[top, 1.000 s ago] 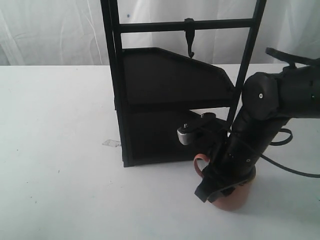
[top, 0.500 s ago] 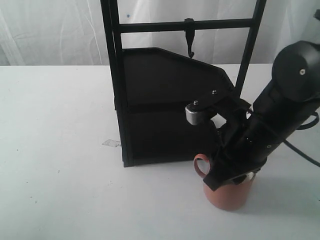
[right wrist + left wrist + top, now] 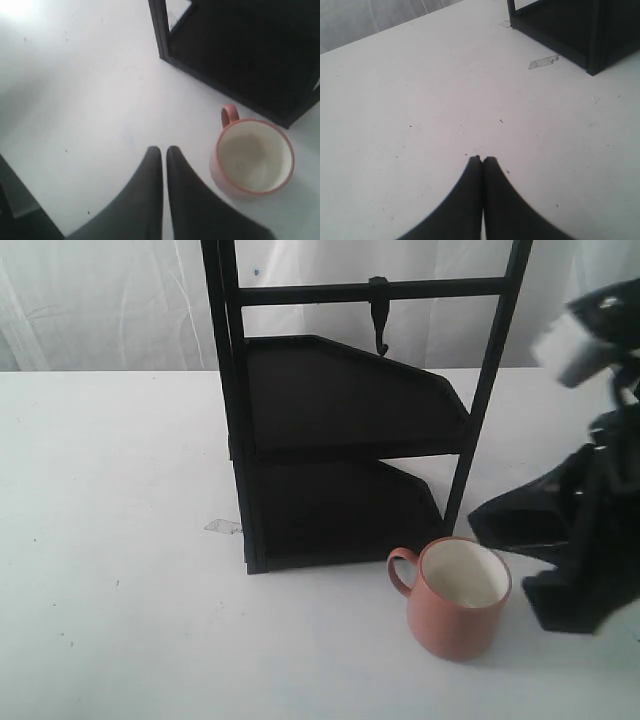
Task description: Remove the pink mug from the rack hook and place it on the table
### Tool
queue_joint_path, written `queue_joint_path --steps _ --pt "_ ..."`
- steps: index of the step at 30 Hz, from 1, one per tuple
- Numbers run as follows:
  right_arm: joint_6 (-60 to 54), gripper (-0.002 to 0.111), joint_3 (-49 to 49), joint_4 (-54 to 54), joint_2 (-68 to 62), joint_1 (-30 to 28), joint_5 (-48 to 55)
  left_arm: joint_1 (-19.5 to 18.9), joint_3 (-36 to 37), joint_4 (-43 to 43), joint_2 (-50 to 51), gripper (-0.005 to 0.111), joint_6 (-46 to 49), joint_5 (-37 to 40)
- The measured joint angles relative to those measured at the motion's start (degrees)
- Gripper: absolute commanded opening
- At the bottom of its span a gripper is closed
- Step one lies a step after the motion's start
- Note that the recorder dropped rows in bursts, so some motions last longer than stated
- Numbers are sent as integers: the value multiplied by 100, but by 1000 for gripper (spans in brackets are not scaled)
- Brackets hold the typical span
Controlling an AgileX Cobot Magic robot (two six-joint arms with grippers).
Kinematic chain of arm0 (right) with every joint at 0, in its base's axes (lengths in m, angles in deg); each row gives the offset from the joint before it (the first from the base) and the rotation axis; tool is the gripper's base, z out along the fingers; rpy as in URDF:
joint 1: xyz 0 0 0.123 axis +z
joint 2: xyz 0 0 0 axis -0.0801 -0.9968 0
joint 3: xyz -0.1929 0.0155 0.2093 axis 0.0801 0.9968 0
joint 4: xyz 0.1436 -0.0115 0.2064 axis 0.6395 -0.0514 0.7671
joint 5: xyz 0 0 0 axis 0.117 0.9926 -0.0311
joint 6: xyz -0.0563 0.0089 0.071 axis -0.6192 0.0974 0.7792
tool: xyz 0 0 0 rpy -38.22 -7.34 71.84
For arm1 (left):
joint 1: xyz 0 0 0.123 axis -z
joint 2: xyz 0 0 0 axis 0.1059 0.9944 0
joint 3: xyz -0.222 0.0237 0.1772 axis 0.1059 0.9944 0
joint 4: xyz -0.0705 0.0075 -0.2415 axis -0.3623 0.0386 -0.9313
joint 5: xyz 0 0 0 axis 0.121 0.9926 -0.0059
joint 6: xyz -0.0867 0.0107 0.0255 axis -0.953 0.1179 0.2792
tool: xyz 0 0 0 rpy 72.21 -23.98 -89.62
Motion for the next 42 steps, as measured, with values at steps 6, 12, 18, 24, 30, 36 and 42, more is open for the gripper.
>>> queue_joint_path --steps 6,12,18,24,30,36,42 --pt "143 0 762 122 2128 0 -510 0 0 0 0 0 0 0" --pt "445 0 847 196 2957 0 -594 0 0 0 0 0 0 0" --pt "493 0 847 199 3178 0 -594 0 0 0 0 0 0 0" --pt "493 0 859 199 3226 0 -604 0 0 0 0 0 0 0" --pt "577 0 896 362 3226 0 -802 0 0 0 0 0 0 0" --pt "2093 0 1792 -701 3519 0 -1593 0 0 0 0 0 0 0" --pt "2577 0 2623 -1323 3931 0 -2143 0 0 0 0 0 0 0"
